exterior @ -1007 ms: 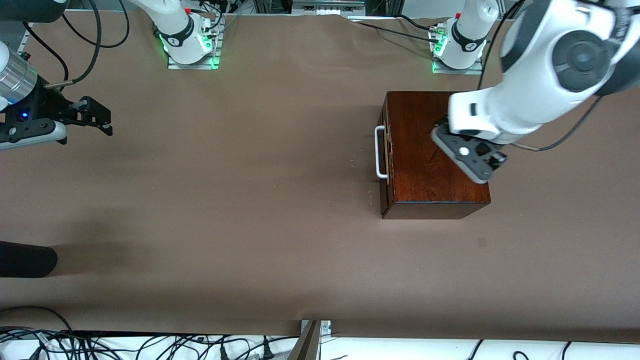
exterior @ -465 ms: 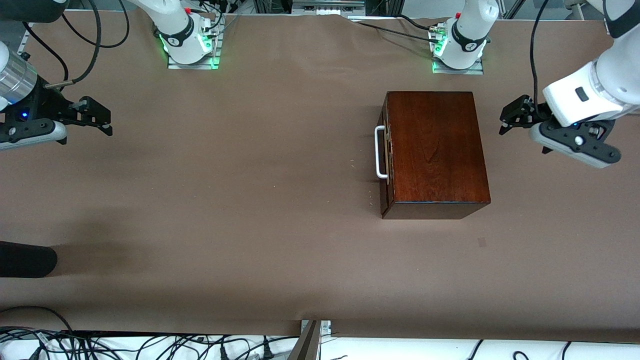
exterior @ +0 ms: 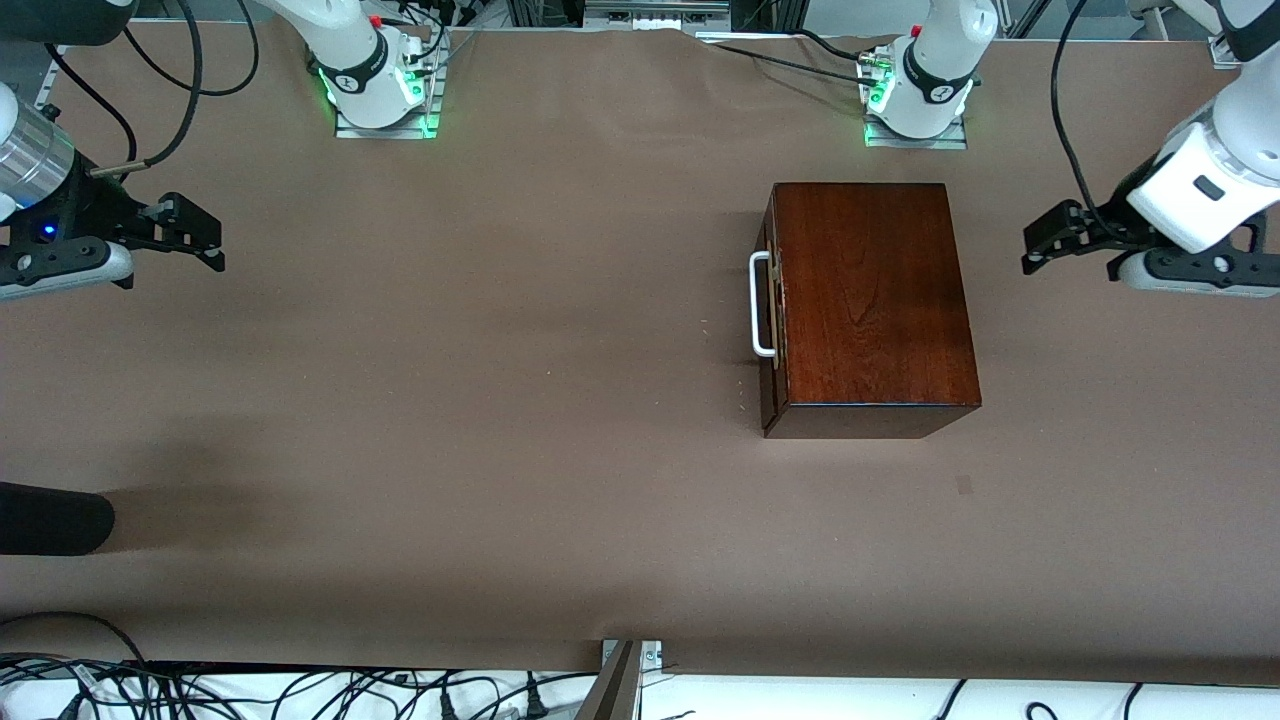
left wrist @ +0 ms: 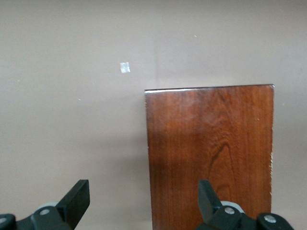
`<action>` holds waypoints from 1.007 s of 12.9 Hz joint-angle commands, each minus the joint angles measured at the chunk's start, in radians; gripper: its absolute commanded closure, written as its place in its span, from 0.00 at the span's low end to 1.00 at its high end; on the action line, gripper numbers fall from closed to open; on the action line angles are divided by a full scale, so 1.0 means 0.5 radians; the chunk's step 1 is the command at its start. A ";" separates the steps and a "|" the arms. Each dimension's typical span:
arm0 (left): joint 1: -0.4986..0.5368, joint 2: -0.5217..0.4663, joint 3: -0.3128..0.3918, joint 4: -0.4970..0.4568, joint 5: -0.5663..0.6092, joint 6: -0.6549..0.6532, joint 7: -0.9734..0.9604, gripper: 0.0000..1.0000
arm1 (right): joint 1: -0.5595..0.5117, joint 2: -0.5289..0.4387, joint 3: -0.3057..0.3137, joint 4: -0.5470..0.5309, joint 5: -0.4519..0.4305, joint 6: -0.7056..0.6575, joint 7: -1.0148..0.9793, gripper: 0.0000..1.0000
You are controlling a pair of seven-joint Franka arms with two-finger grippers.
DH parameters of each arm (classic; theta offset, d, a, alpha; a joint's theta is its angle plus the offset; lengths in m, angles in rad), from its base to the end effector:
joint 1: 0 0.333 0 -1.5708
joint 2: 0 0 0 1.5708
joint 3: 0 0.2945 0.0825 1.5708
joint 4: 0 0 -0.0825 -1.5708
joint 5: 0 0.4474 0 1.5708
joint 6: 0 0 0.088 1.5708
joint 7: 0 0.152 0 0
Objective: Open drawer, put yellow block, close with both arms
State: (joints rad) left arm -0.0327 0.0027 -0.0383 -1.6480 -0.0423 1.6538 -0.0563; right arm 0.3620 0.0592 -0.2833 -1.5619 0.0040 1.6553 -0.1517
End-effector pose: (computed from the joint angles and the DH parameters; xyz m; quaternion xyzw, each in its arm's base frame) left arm 0.6223 -0.0503 0.5222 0.9998 -0.0056 0.0002 0.0212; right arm 0.6411 0.0548 0.5346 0.9932 0.1152 0.0180 0.0069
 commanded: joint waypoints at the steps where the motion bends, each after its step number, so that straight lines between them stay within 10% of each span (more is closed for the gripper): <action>1: 0.050 -0.156 -0.034 -0.183 0.023 0.076 -0.044 0.00 | -0.006 0.001 0.002 0.028 -0.011 -0.037 0.033 0.00; 13: 0.056 -0.030 -0.034 -0.070 0.097 -0.083 0.070 0.00 | -0.006 0.001 0.002 0.028 -0.011 -0.040 0.033 0.00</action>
State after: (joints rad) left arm -0.0052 -0.0271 -0.0443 -1.7177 -0.0220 1.6319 -0.0477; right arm 0.3618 0.0592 -0.2841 -1.5619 0.0040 1.6552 -0.1512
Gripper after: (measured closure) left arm 0.000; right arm 0.000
